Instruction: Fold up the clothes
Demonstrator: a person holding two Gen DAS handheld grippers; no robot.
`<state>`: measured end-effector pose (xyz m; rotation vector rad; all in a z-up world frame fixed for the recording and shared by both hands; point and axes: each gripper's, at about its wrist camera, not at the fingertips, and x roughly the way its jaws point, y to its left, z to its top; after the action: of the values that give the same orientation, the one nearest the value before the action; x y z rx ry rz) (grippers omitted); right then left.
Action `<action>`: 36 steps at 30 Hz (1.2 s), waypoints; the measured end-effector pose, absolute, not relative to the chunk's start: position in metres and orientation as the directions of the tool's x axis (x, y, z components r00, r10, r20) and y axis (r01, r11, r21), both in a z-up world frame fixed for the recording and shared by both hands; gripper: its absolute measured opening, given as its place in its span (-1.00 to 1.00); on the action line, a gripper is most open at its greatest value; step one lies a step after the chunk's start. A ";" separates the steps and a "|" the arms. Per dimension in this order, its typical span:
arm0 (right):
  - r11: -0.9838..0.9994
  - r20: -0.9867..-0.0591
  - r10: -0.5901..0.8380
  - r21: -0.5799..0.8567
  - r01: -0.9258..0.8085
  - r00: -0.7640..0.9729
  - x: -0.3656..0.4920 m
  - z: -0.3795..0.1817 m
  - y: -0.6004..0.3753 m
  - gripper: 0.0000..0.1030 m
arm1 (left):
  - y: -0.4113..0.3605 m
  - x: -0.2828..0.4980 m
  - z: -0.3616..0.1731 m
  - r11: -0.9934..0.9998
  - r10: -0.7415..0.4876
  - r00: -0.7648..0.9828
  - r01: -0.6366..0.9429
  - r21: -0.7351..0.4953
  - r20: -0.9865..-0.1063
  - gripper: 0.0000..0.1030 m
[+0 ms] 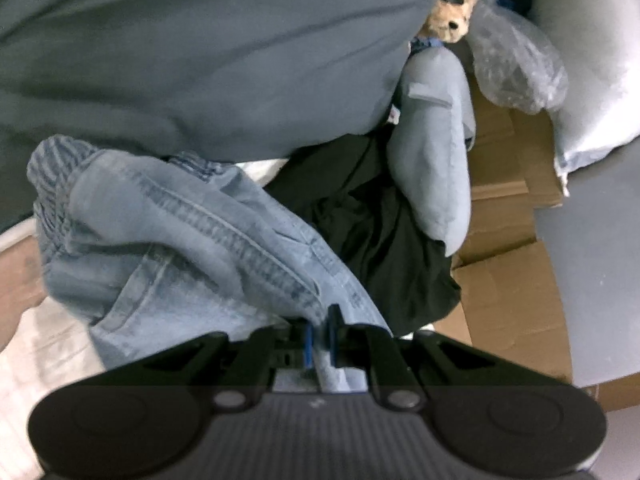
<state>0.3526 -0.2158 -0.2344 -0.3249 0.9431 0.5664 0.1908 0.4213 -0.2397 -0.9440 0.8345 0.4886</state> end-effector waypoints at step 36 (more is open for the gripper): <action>0.730 -0.928 0.135 -0.143 -0.668 0.346 0.536 -0.361 -0.089 -0.98 | 0.432 0.280 -0.315 0.488 -0.098 0.552 -0.698 -0.524 -0.828 -0.56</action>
<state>0.5361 -0.0895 -0.3606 -0.5651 1.1035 0.5580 0.2801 0.4316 -0.3146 -1.0158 0.9375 0.4382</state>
